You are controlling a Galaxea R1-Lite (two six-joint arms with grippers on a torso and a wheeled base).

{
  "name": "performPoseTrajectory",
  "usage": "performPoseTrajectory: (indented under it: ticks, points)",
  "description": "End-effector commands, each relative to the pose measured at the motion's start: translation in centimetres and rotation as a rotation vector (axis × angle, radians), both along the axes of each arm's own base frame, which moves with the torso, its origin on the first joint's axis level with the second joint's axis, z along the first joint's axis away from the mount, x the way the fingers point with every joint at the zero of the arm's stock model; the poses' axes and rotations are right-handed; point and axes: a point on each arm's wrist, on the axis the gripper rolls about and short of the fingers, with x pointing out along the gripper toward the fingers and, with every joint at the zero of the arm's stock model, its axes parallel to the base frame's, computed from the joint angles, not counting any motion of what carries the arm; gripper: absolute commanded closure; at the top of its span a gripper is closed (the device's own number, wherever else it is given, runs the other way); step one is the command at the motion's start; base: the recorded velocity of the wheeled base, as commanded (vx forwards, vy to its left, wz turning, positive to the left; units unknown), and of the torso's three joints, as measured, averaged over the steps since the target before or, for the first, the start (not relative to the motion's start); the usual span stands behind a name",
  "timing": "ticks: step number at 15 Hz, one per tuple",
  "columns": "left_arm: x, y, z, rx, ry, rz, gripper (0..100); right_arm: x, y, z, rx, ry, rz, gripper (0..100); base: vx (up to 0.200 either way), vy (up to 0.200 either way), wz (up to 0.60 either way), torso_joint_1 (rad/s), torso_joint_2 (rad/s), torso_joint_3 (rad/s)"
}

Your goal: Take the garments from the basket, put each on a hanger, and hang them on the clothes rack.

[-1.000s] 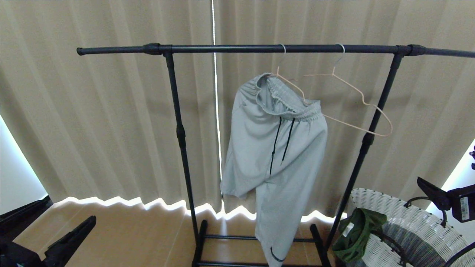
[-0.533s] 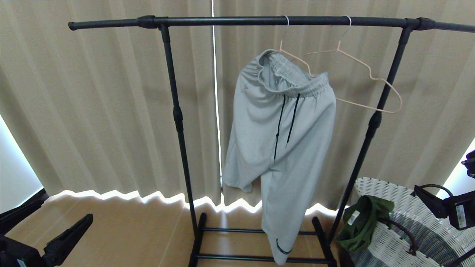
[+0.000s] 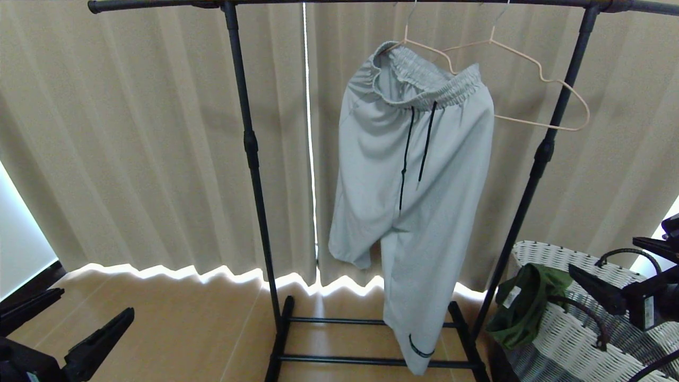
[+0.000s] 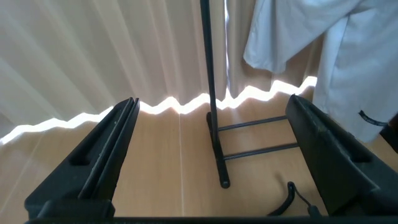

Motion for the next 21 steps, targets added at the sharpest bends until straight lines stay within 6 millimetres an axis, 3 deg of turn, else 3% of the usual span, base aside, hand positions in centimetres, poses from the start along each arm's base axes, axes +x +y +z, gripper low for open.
performPoseTrajectory:
  ticks: [1, 5, 7, 11, 14, 16, 21]
  points:
    - [-0.1, 0.0, -0.2, -0.002, 0.006, 0.000, 0, 0.6, -0.2, -1.0, 0.011, 0.038, 0.008, 0, 0.000, 0.000, 0.00, 0.000, 0.00, 0.000]
    - [-0.1, 0.0, 0.0, -0.003, -0.007, -0.001, 0, 0.2, -0.3, -2.5, 0.013, 0.079, -0.001, 0, 0.000, 0.000, 0.00, 0.000, 0.00, 0.000]
    - [0.1, 0.0, 0.2, -0.004, -0.007, 0.000, 0, -1.3, -0.7, -4.3, 0.071, 0.138, -0.052, 0, 0.000, 0.000, 0.00, 0.000, 0.00, 0.000]
    - [0.0, 0.0, 0.3, 0.004, -0.019, -0.001, 0, -2.6, -0.8, -3.3, 0.076, 0.033, -0.063, 0, 0.000, 0.000, 0.00, 0.000, 0.00, 0.000]
    - [0.1, 0.0, 0.1, 0.001, -0.003, -0.005, 0, -2.5, -0.8, -3.3, 0.078, 0.035, -0.060, 0, 0.000, 0.000, 0.00, 0.000, 0.00, 0.000]
    - [0.1, 0.0, 0.0, -0.001, 0.005, -0.008, 0, -2.6, -0.8, -3.4, 0.080, 0.036, -0.061, 0, 0.000, -0.200, 0.00, 0.000, 0.00, 0.002]
    - [0.1, -0.1, -0.1, 0.000, 0.007, -0.010, 0, -2.6, -0.8, -3.4, 0.080, 0.035, -0.061, 0, 0.200, -0.200, 0.00, 0.002, 0.00, 0.004]
